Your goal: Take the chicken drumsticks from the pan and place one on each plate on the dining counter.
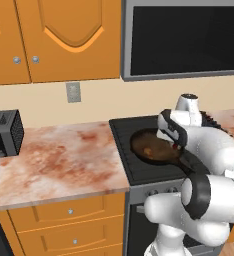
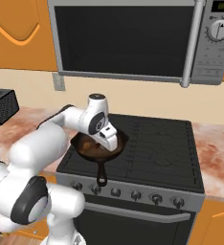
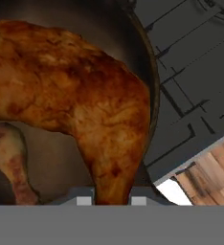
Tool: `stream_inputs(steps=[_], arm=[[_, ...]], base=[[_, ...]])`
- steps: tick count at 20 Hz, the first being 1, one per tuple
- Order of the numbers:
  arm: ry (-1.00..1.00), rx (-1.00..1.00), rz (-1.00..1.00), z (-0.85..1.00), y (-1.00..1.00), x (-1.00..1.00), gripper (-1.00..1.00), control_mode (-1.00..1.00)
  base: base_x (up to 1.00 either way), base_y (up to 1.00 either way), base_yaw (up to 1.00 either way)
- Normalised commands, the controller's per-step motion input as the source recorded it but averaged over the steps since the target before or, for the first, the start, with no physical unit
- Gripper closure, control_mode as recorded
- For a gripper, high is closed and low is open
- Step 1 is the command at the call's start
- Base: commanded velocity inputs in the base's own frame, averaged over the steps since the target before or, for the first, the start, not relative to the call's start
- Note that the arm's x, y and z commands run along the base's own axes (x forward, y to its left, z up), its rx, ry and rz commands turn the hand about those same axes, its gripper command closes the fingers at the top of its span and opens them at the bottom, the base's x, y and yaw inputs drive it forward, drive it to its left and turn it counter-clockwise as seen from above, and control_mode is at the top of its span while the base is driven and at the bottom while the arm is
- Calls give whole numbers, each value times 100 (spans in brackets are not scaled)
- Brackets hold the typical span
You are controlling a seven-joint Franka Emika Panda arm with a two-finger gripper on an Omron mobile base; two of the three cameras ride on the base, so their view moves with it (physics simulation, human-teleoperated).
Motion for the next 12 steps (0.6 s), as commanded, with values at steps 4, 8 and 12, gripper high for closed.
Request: stream_inputs(steps=[4,8,12], arm=[[-8,0,7,46,8,-48,100,-100],[-4,-6,4,48,19,-46,100,-100],[0,-8,3,43,15,-44,100,-100]], base=[[0,0,0],[0,0,0],[0,0,0]])
